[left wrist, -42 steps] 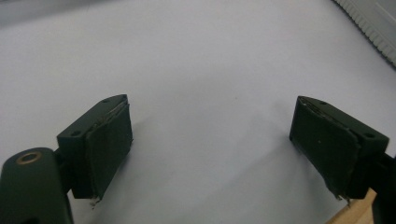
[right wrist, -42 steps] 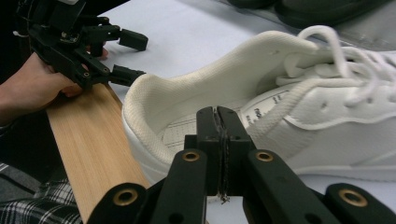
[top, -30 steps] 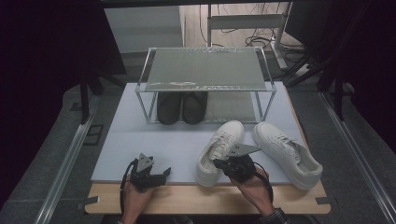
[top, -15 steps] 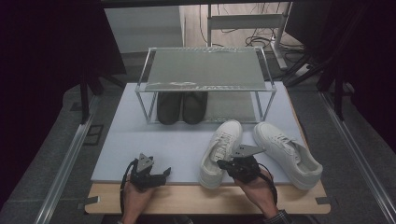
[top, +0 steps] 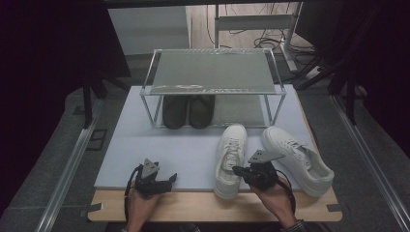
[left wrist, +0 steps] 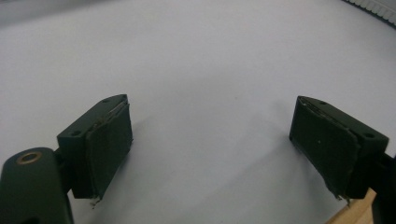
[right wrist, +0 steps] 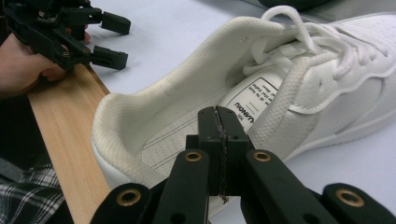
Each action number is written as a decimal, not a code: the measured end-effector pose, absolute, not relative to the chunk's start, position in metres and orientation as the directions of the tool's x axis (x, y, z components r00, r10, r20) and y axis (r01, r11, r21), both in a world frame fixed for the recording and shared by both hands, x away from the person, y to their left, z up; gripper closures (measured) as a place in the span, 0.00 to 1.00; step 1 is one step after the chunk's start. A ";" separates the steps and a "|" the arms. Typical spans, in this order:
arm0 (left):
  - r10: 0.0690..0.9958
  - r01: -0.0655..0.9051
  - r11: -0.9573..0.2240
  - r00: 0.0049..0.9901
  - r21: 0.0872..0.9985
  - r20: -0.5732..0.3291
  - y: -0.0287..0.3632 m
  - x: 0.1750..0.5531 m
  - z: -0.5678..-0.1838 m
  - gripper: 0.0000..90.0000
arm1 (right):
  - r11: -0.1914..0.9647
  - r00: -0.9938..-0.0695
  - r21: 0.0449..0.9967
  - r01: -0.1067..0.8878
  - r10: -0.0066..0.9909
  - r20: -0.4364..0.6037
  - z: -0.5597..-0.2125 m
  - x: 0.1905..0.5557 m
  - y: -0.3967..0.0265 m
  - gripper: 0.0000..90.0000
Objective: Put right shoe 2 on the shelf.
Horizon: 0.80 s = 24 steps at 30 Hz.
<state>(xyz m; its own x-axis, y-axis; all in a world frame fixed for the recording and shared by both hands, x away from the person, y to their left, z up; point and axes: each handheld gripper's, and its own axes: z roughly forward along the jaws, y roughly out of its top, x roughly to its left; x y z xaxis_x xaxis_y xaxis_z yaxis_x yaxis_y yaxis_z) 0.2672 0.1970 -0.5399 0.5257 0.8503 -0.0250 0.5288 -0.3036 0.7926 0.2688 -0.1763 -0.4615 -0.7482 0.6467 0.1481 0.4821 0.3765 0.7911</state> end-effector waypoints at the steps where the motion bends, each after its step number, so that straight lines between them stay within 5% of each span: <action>1: 0.850 0.529 -0.304 0.526 0.793 -0.025 0.197 0.267 -0.540 0.14 | 0.377 -0.748 0.791 0.482 0.647 0.148 -0.461 0.269 -0.176 1.00; 24: 0.850 0.529 -0.304 0.526 0.792 -0.025 0.197 0.267 -0.540 0.14 | 0.351 -0.693 0.774 0.526 0.705 0.151 -0.459 0.269 -0.218 1.00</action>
